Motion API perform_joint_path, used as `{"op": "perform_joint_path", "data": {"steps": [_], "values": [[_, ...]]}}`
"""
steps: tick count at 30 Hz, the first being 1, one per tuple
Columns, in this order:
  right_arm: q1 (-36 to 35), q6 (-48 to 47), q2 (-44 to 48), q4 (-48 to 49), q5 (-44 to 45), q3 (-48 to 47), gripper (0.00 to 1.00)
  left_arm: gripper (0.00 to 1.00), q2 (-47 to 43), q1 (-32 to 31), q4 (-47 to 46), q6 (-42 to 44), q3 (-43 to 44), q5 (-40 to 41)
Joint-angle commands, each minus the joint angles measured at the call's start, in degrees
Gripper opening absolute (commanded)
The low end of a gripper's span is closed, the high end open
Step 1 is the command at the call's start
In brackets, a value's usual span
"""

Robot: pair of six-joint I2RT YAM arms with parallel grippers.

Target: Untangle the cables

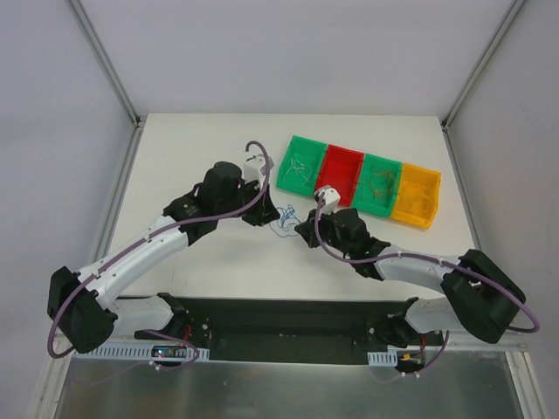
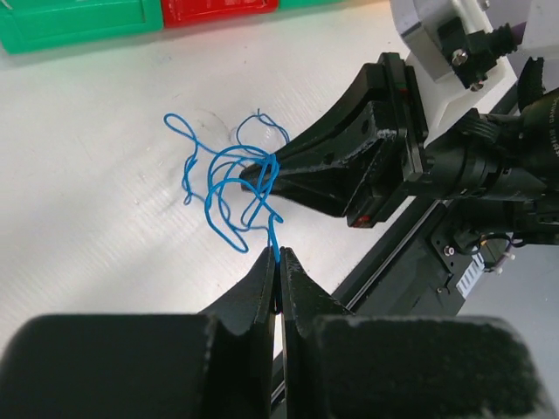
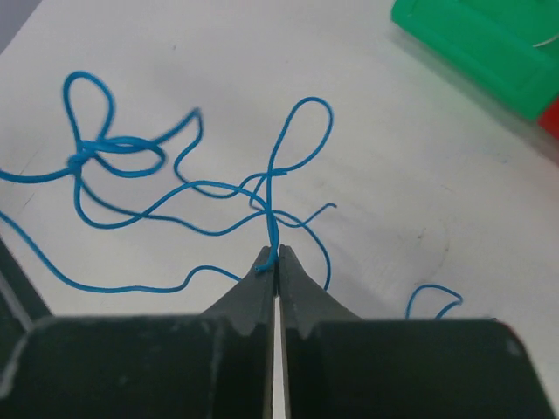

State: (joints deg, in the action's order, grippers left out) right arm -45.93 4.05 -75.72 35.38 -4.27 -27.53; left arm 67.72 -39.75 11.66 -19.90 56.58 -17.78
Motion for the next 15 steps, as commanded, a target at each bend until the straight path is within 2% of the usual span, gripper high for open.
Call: {"op": "perform_joint_path", "data": {"steps": [1,3,5,6,10,15], "values": [[-0.12,3.76,1.18,0.41,14.51,0.27,0.0,0.0,-2.5,1.34,5.72,2.05,4.94,8.42],[0.14,7.0,3.55,-1.0,23.04,2.38,0.0,0.0,-5.83,1.34,8.98,2.94,5.39,20.35],[1.89,10.78,6.02,-2.41,26.32,4.05,0.0,0.0,-10.48,2.65,10.13,2.15,4.43,32.93],[3.29,12.97,6.46,-2.94,26.94,4.67,0.0,0.0,-13.03,4.05,10.05,1.62,3.81,35.94],[7.26,18.52,7.25,-3.3,27.12,6.69,0.0,0.0,-20.86,10.03,10.14,0.74,2.23,39.83],[8.31,21.08,10.5,-3.38,29.58,9.5,0.0,0.0,-28.43,10.92,9.96,3.98,1.34,50.11]]}}
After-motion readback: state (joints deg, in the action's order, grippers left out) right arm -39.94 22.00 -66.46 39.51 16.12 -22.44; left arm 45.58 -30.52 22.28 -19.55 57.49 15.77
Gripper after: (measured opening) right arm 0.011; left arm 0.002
